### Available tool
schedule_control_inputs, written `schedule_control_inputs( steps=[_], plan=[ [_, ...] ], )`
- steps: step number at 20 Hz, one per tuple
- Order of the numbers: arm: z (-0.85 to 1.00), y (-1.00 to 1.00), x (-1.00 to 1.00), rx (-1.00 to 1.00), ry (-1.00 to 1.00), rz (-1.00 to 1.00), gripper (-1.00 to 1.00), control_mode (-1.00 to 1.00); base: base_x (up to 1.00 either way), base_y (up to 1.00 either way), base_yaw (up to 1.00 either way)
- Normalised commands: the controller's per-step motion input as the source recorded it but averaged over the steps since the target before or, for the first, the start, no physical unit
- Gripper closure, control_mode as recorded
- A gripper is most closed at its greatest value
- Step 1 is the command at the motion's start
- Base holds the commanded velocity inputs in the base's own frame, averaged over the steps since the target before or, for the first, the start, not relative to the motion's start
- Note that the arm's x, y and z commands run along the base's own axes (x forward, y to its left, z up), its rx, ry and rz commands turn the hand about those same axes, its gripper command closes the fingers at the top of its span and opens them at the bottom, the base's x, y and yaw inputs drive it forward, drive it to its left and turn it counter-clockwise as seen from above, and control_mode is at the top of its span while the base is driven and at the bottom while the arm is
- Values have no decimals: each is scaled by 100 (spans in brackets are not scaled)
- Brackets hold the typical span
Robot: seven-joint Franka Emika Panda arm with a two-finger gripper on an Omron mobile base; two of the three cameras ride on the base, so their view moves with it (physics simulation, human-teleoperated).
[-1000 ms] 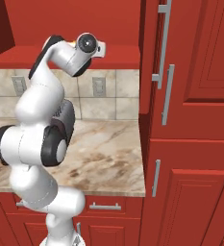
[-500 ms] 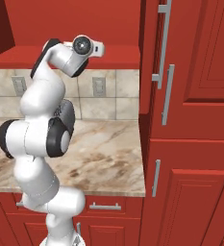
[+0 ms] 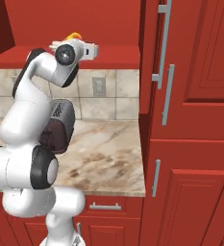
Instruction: Open the cabinet directly in front. Then move the wine and the cup to the dining counter with the candle on it.
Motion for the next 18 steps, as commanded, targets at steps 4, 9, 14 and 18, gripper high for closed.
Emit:
schedule_control_inputs(
  steps=[4, 9, 14, 18],
  plan=[
    [2, -4, -100, 1, -1, -11, 100, -100, 0, 0, 0],
    [-3, -9, -100, 0, 10, -10, 100, -100, 0, 0, 0],
    [-7, -17, -100, 0, 25, -5, 100, -100, 0, 0, 0],
    [-13, -12, -100, 0, 35, -6, 100, -100, 0, 0, 0]
  ],
)
